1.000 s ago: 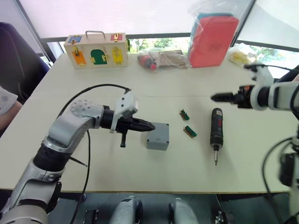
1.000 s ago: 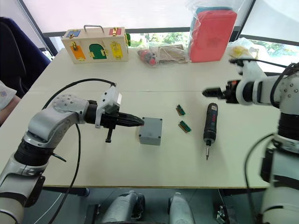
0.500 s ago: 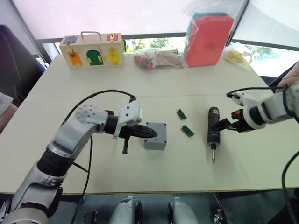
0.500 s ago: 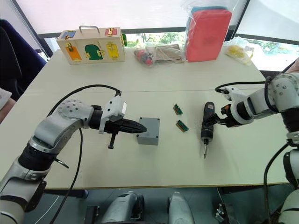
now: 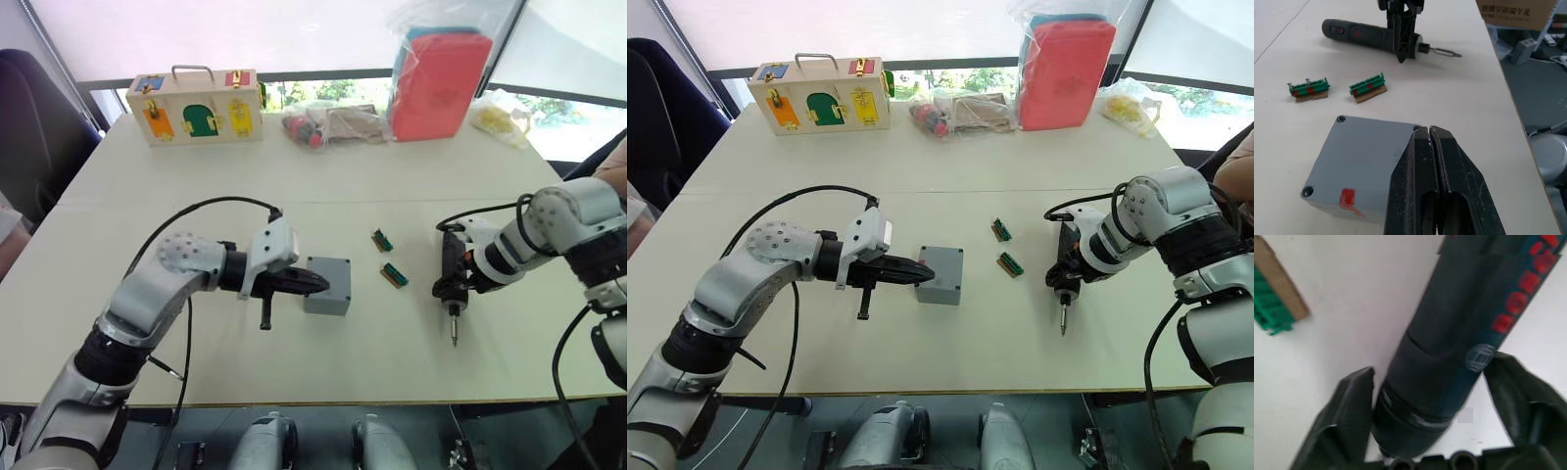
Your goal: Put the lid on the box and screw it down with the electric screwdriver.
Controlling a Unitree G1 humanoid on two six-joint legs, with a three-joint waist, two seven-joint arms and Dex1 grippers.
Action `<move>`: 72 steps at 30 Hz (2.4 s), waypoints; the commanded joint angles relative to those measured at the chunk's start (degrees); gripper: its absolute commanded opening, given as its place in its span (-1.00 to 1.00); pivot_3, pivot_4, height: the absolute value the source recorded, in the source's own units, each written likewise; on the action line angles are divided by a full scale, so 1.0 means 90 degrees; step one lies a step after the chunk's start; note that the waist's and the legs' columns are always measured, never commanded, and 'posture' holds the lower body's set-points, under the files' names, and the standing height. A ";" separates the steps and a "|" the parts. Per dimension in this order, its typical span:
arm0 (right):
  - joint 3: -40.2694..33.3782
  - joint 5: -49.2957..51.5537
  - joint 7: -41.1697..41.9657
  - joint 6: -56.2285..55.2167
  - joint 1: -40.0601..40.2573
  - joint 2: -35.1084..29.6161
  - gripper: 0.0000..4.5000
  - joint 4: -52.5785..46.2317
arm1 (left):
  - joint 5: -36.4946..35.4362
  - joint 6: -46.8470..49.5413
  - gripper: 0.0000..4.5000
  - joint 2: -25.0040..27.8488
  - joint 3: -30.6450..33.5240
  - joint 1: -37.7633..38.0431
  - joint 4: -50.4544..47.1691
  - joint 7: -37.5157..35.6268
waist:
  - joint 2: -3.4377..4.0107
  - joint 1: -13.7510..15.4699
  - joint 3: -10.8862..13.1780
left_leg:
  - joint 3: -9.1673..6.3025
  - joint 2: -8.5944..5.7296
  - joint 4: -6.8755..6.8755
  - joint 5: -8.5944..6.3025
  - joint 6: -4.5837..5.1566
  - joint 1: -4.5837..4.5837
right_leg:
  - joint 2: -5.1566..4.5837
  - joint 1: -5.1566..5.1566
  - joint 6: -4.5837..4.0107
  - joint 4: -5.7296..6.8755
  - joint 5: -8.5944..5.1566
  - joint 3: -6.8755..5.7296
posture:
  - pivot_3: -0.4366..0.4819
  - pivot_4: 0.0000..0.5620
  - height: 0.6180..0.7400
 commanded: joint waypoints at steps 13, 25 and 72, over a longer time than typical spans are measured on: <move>-0.2763 -0.2193 0.0180 -0.1307 -0.0531 0.0321 -0.20 0.1836 | -0.0274 0.0031 -1.00 0.0167 0.0582 -0.0012 0.0384 0.0035 | -0.0017 0.0006 -0.0010 | -0.0008 -0.0010 0.0004 -0.0010 0.0010 0.0009 | -0.0005 0.0042 -0.0058 -0.0072 0.0017 -0.0004 | -0.05 -0.47 1.00; -0.6359 -0.0330 -0.0300 -0.5242 0.1913 0.3806 -0.20 -0.4073 | -0.0390 0.0251 -1.00 0.0132 0.0501 -0.0789 0.1622 -0.0497 | 0.0026 0.0003 0.0003 | -0.0002 0.0013 -0.0018 0.0058 -0.0088 -0.0093 | 0.0054 -0.0117 0.0016 0.0031 0.0019 0.0000 | -0.05 -0.47 1.00; -0.3702 -0.2592 0.0939 -0.7103 0.4421 0.4483 -0.20 -0.4914 | 0.1326 -0.0710 -1.00 -0.0805 -0.0723 -0.0769 0.2491 -0.0230 | 0.0019 0.0005 -0.0002 | -0.0011 0.0001 0.0024 0.0037 -0.0051 -0.0062 | 0.0060 -0.0079 0.0019 0.0042 0.0022 0.0009 | -0.05 -0.47 1.00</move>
